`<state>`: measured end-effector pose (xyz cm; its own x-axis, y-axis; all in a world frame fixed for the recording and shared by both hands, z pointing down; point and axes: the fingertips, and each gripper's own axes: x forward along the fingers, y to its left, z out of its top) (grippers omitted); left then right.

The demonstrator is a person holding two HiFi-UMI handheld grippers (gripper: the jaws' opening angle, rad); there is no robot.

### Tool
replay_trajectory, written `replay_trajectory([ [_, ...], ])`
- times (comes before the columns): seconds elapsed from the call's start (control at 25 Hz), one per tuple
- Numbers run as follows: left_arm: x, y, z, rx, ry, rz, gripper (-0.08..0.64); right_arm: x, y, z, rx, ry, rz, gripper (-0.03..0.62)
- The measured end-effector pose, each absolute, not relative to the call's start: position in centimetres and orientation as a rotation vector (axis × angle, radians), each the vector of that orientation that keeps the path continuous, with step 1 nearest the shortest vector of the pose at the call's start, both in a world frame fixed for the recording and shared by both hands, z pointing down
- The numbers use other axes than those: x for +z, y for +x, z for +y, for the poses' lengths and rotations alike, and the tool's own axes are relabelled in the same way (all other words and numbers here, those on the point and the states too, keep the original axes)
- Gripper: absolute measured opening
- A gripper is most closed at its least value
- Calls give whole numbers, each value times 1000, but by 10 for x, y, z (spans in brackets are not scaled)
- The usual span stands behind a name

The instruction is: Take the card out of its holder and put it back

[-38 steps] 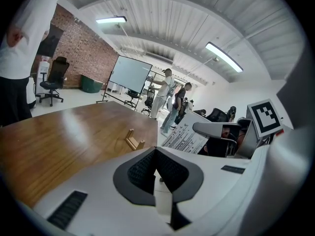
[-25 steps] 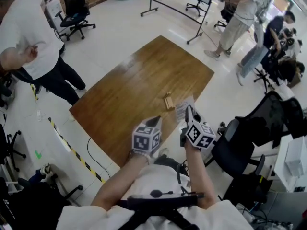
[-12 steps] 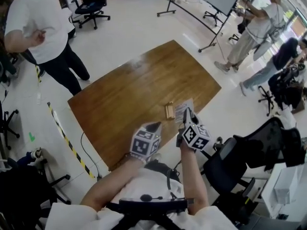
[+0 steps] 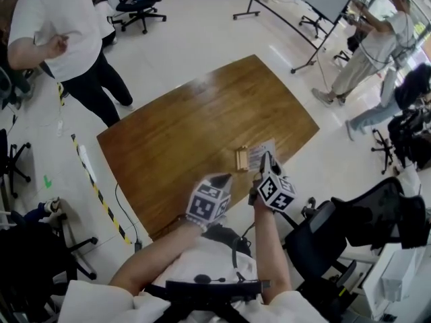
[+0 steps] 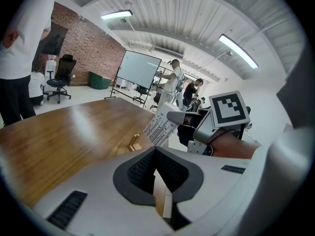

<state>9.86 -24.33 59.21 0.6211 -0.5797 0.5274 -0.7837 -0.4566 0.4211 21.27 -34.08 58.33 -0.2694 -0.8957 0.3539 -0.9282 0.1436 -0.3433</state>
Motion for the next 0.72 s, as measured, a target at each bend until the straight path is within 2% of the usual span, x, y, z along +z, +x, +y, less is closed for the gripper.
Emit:
replay_trajectory([
  [0.72,609,91,-255,435,2149,-1094,-3,613,208,-360,811,1836,-2341,18],
])
